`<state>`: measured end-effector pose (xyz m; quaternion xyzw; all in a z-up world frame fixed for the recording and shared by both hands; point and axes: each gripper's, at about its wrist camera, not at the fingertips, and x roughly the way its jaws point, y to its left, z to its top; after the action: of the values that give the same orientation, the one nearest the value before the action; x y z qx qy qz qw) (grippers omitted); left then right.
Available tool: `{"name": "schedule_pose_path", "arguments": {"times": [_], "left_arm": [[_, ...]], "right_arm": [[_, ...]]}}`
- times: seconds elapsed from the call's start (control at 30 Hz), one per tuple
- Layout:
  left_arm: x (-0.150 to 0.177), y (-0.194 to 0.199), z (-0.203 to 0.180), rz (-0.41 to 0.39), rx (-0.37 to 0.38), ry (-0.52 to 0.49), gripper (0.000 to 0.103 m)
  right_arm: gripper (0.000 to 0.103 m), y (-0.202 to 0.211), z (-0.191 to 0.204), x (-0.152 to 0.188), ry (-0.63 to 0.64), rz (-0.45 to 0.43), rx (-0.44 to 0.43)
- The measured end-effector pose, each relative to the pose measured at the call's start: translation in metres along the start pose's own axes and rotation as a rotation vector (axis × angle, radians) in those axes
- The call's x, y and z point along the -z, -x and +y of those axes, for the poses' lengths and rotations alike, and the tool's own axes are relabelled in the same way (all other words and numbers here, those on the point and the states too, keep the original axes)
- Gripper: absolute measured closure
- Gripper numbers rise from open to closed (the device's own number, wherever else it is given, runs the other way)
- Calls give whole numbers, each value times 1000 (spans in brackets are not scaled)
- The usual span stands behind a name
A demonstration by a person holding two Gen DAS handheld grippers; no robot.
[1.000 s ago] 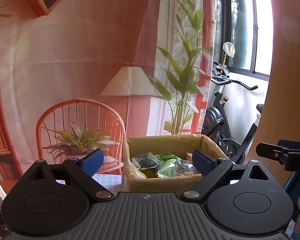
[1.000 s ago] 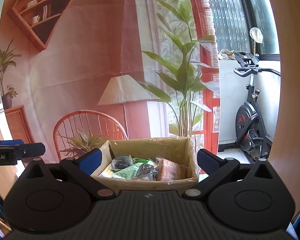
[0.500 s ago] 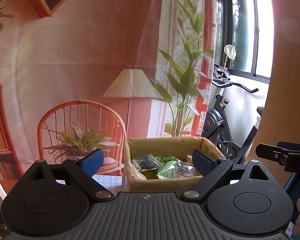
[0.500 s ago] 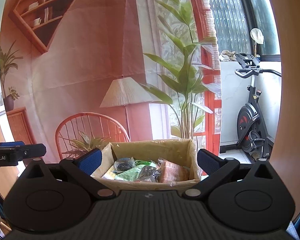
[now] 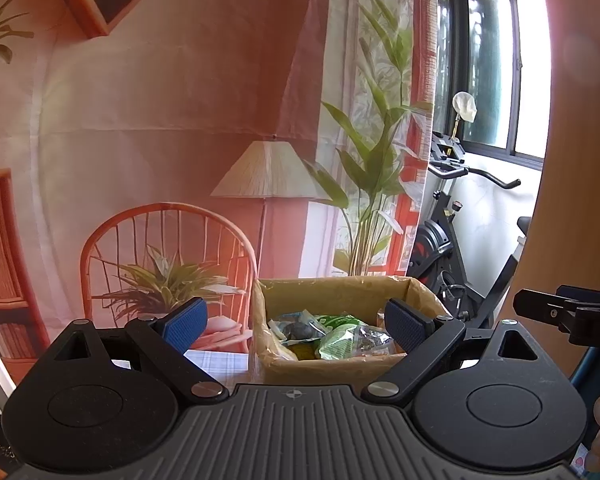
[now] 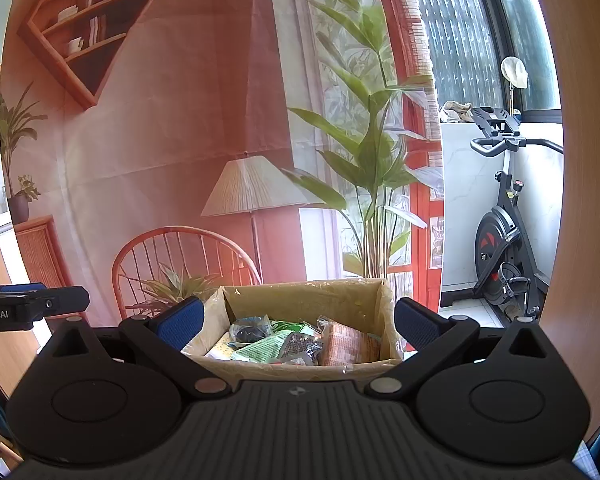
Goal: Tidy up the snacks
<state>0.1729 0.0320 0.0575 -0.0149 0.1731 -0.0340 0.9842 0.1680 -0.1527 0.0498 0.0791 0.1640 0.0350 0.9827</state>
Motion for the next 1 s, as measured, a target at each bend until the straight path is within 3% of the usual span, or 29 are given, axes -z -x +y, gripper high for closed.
{"name": "schedule_pose_path", "arguments": {"times": [1.0], "left_arm": [[-3, 10, 3, -19, -3, 12, 6]], "right_arm": [[0, 5, 3, -1, -3, -1, -6]]}}
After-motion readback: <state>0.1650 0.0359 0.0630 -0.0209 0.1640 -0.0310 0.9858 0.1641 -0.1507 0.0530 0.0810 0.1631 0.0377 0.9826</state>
